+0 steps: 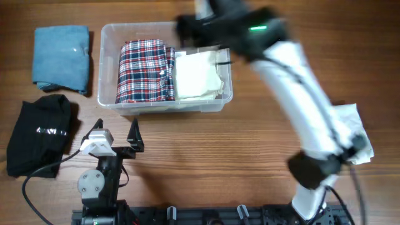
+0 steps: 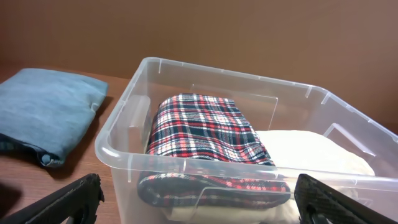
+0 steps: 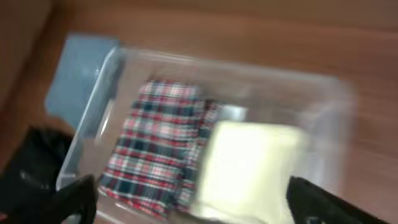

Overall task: Pack container
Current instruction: 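Move the right gripper to the white green-trimmed shirt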

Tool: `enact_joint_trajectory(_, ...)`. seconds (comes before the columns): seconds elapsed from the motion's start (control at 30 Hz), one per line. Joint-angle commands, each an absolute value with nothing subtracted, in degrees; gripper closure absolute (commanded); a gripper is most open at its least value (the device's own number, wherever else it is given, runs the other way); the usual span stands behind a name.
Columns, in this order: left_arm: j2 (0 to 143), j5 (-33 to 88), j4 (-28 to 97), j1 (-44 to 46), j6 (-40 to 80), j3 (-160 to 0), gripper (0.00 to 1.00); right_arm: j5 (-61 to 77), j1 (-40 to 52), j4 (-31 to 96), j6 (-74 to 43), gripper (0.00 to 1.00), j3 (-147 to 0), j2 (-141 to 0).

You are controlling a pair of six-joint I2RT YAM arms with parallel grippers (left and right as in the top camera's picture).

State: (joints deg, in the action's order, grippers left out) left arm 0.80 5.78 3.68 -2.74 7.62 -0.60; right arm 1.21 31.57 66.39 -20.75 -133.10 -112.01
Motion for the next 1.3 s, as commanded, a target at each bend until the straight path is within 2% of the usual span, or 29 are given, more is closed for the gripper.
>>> enact_joint_trajectory(0.0, 0.38, 5.28, 3.97, -3.05, 7.92, -0.32, 0.00, 0.93, 20.60, 75.11, -22.96, 0.00, -133.45, -108.29)
enact_joint_trajectory(0.1, 0.38, 5.28, 3.97, -3.05, 7.92, -0.32, 0.00, -0.80, 5.63, 88.58, -28.91, 0.00, -133.34, -107.79)
enact_joint_trajectory(0.17, 0.38, 5.28, 3.97, -3.05, 7.92, -0.32, 0.00, -1.74, -0.08, 92.16, -29.54, 0.00, -132.88, -107.79)
enact_joint_trajectory(0.33, 0.38, 5.28, 3.97, -3.05, 7.92, -0.32, 0.00, 1.10, -12.86, 92.14, -28.95, 0.00, -124.11, -103.94)
enact_joint_trajectory(0.5, 0.38, 5.28, 3.97, -3.05, 7.92, -0.32, 0.00, -5.45, -22.20, 90.41, -36.67, 0.00, -103.63, -95.79)
enact_joint_trajectory(0.6, 0.38, 5.28, 3.97, -3.05, 7.92, -0.32, 0.00, -7.33, -26.28, 83.66, -40.58, 0.00, -90.17, -91.85)
enact_joint_trajectory(0.7, 0.38, 5.28, 3.97, -3.05, 7.90, -0.32, 0.00, -6.83, -28.99, 72.86, -39.88, 0.00, -76.09, -90.63)
enact_joint_trajectory(0.83, 0.38, 5.28, 3.97, -3.05, 7.92, -0.32, 0.00, -2.09, -29.87, 59.46, -31.83, 0.00, -64.07, -90.63)
enact_joint_trajectory(0.97, 0.38, 5.28, 3.97, -3.05, 7.92, -0.32, 0.00, -1.39, -29.87, 53.10, -25.39, 0.00, -63.51, -90.63)
enact_joint_trajectory(1.27, 0.38, 5.28, 3.97, -3.05, 7.92, -0.32, 0.00, 2.13, -29.87, 40.01, -25.63, 0.00, -55.42, -91.98)
